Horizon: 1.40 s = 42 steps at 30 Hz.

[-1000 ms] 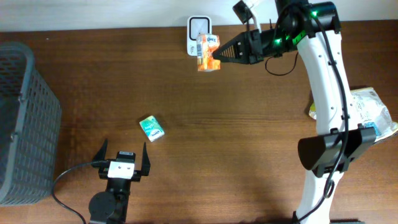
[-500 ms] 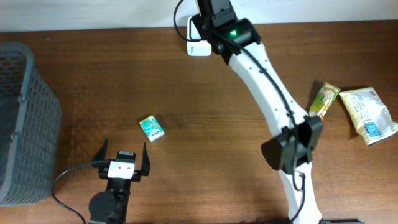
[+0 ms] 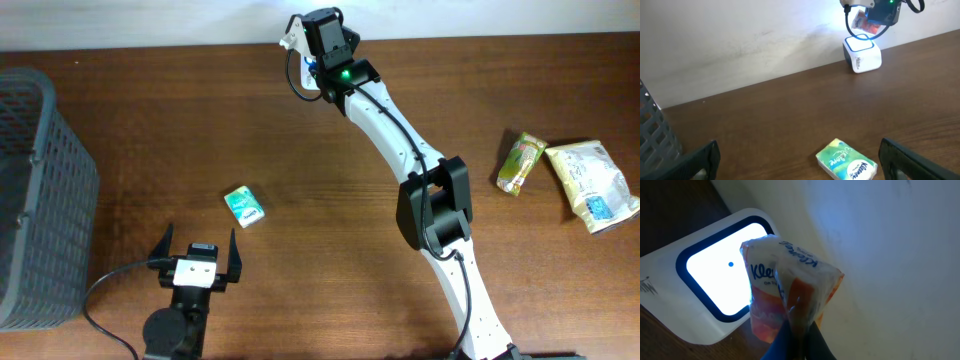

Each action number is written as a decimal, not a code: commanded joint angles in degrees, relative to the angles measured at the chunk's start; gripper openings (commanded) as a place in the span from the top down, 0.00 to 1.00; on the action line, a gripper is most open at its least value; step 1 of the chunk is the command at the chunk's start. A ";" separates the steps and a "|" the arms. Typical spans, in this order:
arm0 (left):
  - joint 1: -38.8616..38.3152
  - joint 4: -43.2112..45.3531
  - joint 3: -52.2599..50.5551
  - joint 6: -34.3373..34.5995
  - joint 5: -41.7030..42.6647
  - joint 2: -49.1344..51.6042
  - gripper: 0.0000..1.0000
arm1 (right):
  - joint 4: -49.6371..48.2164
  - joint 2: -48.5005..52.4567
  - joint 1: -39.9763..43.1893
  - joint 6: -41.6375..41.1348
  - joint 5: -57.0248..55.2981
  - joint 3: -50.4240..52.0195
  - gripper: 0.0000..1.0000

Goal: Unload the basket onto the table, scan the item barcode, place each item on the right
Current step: 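Lift the orange tissue pack and hold it over the white scanner, then carry the orange tissue pack right and place it near the tea box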

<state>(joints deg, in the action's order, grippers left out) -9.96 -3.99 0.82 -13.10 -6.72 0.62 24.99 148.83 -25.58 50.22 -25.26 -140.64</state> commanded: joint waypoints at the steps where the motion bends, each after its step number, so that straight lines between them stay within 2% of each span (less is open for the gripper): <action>1: 0.11 0.09 -0.33 -0.70 -0.44 -0.26 0.01 | -0.39 0.72 0.17 1.03 -0.90 -0.13 0.96; 7: 0.11 0.09 -0.33 -0.70 -0.42 -0.26 0.01 | 1.68 -0.68 0.17 0.28 0.74 -0.13 0.96; 11: 0.11 0.09 -0.33 -0.70 -0.42 -0.26 0.01 | 8.74 -10.14 1.77 -13.53 11.61 -0.15 0.96; 14: 0.11 0.09 -0.33 -0.70 -0.42 -0.26 0.01 | 16.13 -18.49 2.10 -23.69 11.98 -0.15 0.96; 18: 0.11 0.09 -0.33 -0.70 -0.44 -0.26 0.01 | 29.55 -27.74 2.10 -43.41 12.74 -0.15 0.96; 20: 0.11 0.09 -0.33 -0.70 -0.42 -0.26 0.01 | 36.92 -29.97 2.14 -49.53 13.18 -0.15 0.96; 24: 0.11 0.09 -0.33 -0.70 -0.42 -0.26 0.01 | 54.07 -29.70 5.55 -52.98 12.39 -0.13 0.96; 28: 0.11 0.09 -0.33 -0.70 -0.42 -0.26 0.01 | 64.41 -26.05 15.17 -64.76 12.96 1.77 0.96; 31: 0.11 0.09 -0.33 -0.70 -0.42 -0.26 0.01 | 65.55 -24.09 23.41 -71.23 13.68 8.37 0.96; 36: 0.11 0.09 -0.33 -0.70 -0.42 -0.26 0.01 | 53.37 -23.71 33.38 -71.49 19.47 27.06 0.95; 37: 0.11 0.09 -0.33 -0.70 -0.42 -0.26 0.01 | 51.08 -23.74 34.69 -70.62 19.50 29.97 0.85; 38: 0.11 0.09 -0.33 -0.70 -0.42 -0.26 0.01 | 50.49 -23.71 35.45 -69.53 19.50 31.04 0.66; 39: 0.11 0.09 -0.33 -0.70 -0.42 -0.26 0.01 | 50.56 -23.71 36.00 -69.26 19.52 31.15 0.57; 40: 0.11 0.09 -0.33 -0.70 -0.44 -0.26 0.01 | 50.86 -23.98 36.54 -68.26 19.78 30.69 0.50; 42: 0.11 0.09 -0.33 -0.70 -0.42 -0.26 0.01 | 53.16 -24.09 36.59 -65.57 22.34 28.15 0.48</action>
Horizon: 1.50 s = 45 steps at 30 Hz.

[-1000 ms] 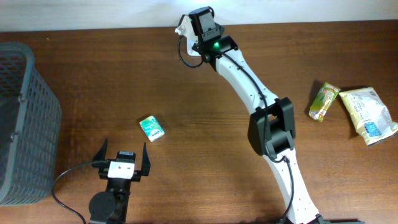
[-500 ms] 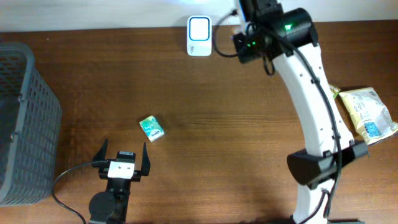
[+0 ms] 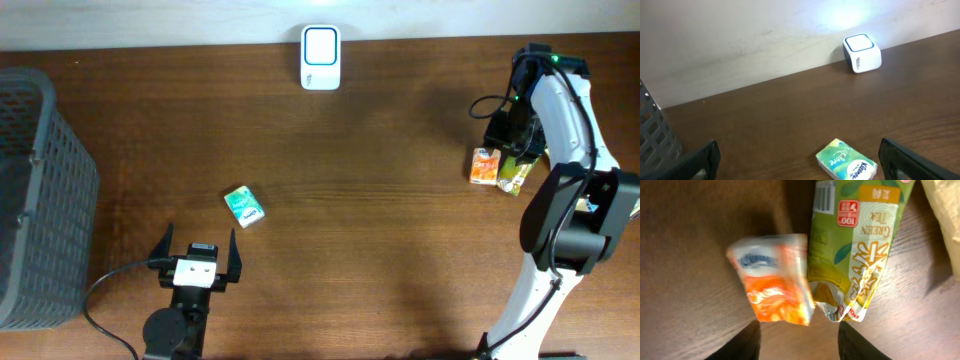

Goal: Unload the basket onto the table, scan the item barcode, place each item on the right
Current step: 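Carry the orange tissue pack right and place it near the tea box, then reach the right gripper to the green tissue pack and grasp it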

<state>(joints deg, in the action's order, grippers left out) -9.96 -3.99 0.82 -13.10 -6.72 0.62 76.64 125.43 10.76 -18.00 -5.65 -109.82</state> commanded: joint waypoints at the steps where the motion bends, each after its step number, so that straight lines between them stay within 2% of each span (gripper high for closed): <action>1: 0.11 0.09 -0.33 -0.70 -0.42 -0.26 0.01 | 4.09 -0.68 -0.02 2.78 6.95 -5.77 0.48; 3: 0.11 0.09 -0.33 -0.70 -0.42 -0.26 0.01 | 6.54 -0.68 -1.55 4.17 18.21 -9.81 0.48; 5: 0.11 0.09 -0.33 -0.70 -0.42 -0.26 0.01 | 5.75 -0.68 -5.11 10.84 28.41 -10.84 0.48; 10: 0.11 0.09 -0.33 -0.70 -0.42 -0.26 0.01 | -2.10 0.83 -18.62 11.80 29.92 -8.02 0.35; 14: 0.11 0.09 -0.33 -0.70 -0.44 -0.26 0.01 | -7.08 4.79 -32.96 10.80 31.21 -7.28 0.35; 18: 0.11 0.09 -0.33 -0.70 -0.44 -0.26 0.01 | -12.28 8.00 -42.84 4.09 32.24 -7.06 0.45; 21: 0.11 0.09 -0.33 -0.70 -0.42 -0.26 0.01 | -16.87 9.68 -48.26 -1.03 32.22 -6.69 0.60; 23: 0.11 0.09 -0.33 -0.70 -0.42 -0.26 0.01 | -20.81 10.14 -50.47 -3.48 32.00 -6.40 0.66; 24: 0.11 0.09 -0.33 -0.70 -0.42 -0.26 0.01 | -25.51 10.19 -51.52 -6.38 31.89 -4.96 0.67; 26: 0.11 0.09 -0.33 -0.70 -0.42 -0.26 0.01 | -27.58 10.45 -51.76 -8.63 31.34 -3.74 0.67; 28: 0.11 0.09 -0.33 -0.70 -0.42 -0.26 0.01 | -28.98 11.39 -52.09 -10.60 32.06 -2.36 0.76; 32: 0.11 0.09 -0.33 -0.70 -0.42 -0.26 0.01 | -30.71 11.87 -53.16 -10.62 36.35 -0.96 0.77; 38: 0.11 0.09 -0.33 -0.70 -0.42 -0.26 0.01 | -30.53 11.89 -53.55 -10.58 32.06 -0.04 0.76; 42: 0.11 0.09 -0.33 -0.70 -0.44 -0.26 0.01 | -30.62 11.89 -53.57 -10.60 30.38 2.05 0.86; 45: 0.11 0.09 -0.33 -0.70 -0.42 -0.26 0.01 | -31.26 11.91 -53.57 -10.60 30.49 2.05 0.86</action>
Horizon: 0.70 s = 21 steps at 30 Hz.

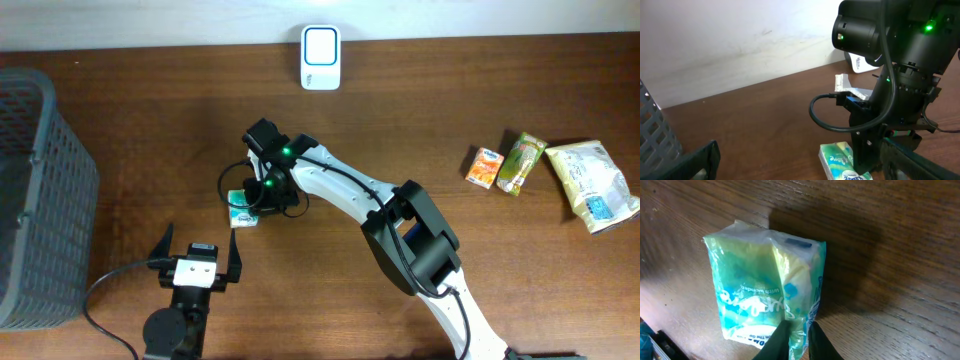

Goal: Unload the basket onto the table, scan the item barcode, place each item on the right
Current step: 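Reach the right gripper to the green tissue pack and grasp it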

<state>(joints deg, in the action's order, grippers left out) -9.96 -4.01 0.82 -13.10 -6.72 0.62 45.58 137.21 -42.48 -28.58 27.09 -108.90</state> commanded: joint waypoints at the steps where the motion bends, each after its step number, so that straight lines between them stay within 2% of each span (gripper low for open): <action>1: 0.11 0.11 -0.33 -0.70 -0.42 -0.26 0.01 | -0.26 0.13 -0.39 -0.02 -2.27 1.14 0.86; 2: 0.11 0.11 -0.33 -0.70 -0.42 -0.26 0.01 | -0.26 0.13 -0.59 0.00 -2.29 1.14 0.89; 3: 0.11 0.11 -0.33 -0.70 -0.42 -0.26 0.01 | -0.28 0.13 -0.70 0.00 -2.27 1.14 0.96; 6: 0.11 0.11 -0.33 -0.70 -0.42 -0.26 0.01 | 0.15 0.00 -0.31 2.43 -1.77 1.09 0.96; 9: 0.11 0.11 -0.33 -0.70 -0.42 -0.26 0.01 | 4.20 -2.03 2.23 9.90 -2.14 -0.31 0.96; 14: 0.11 0.11 -0.33 -0.70 -0.42 -0.26 0.01 | 18.88 -5.51 7.72 32.15 -11.17 -5.79 0.96; 16: 0.11 0.11 -0.33 -0.70 -0.42 -0.26 0.01 | 21.86 -5.68 9.70 34.36 -16.04 -6.19 0.96; 18: 0.11 0.11 -0.33 -0.70 -0.42 -0.26 0.01 | 22.23 -5.68 10.45 34.34 -16.13 -6.19 0.95; 20: 0.11 0.11 -0.33 -0.70 -0.42 -0.26 0.01 | 22.14 -5.70 10.64 34.12 -10.47 -7.02 0.82; 21: 0.11 0.11 -0.33 -0.70 -0.42 -0.26 0.01 | 21.86 -5.70 10.64 34.12 -7.41 -7.17 0.72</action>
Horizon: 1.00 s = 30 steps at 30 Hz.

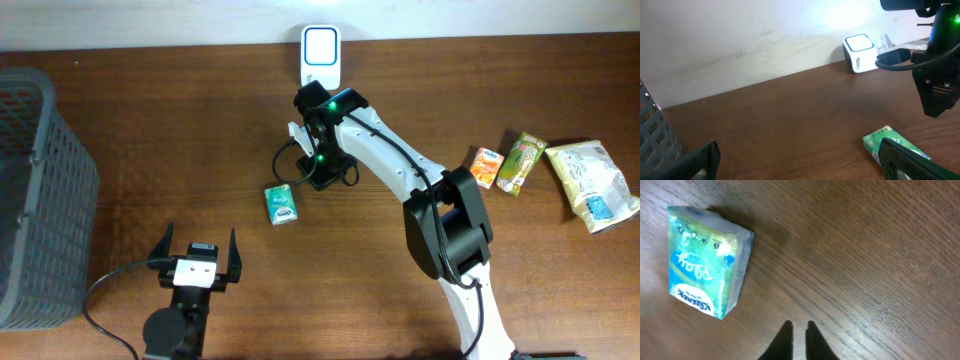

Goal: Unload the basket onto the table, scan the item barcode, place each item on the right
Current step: 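Reach the right gripper to the green tissue pack and grasp it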

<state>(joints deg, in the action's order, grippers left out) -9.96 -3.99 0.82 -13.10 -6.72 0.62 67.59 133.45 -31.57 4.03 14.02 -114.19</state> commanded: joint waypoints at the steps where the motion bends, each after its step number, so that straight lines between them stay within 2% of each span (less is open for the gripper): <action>1: 0.11 0.09 -0.33 -0.70 -0.42 -0.26 0.01 | -0.61 -1.95 -0.33 1.42 10.16 -1.88 0.62; 4: 0.11 0.09 -0.33 -0.70 -0.42 -0.26 0.01 | -4.57 -1.57 -0.33 -6.86 13.86 -0.33 0.57; 6: 0.11 0.09 -0.33 -0.70 -0.42 -0.26 0.01 | -6.08 -0.79 -0.33 -9.07 13.90 0.81 0.55; 10: 0.11 0.09 -0.33 -0.70 -0.42 -0.26 0.01 | -8.68 1.84 -0.39 -9.14 20.57 3.39 0.55; 14: 0.11 0.09 -0.33 -0.70 -0.42 -0.26 0.01 | -10.93 2.03 -0.37 -10.60 20.94 6.27 0.56; 17: 0.11 0.09 -0.33 -0.70 -0.42 -0.26 0.01 | -12.26 2.03 -0.28 -10.62 20.92 8.35 0.62; 21: 0.11 0.09 -0.33 -0.70 -0.42 -0.26 0.01 | -14.73 2.03 -0.28 -12.94 21.24 10.67 0.74; 27: 0.11 0.09 -0.33 -0.70 -0.42 -0.26 0.01 | -17.14 2.03 -0.61 -15.10 21.35 13.75 0.76; 28: 0.11 0.09 -0.33 -0.70 -0.42 -0.26 0.01 | -17.51 2.03 -0.59 -15.10 21.40 13.88 0.93; 30: 0.11 0.09 -0.33 -0.70 -0.42 -0.26 0.01 | -17.46 2.03 -0.07 -15.89 21.59 13.86 0.96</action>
<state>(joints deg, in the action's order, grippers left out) -9.96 -4.01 0.82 -13.10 -6.72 0.62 50.13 134.52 -31.70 -10.70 36.62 -101.75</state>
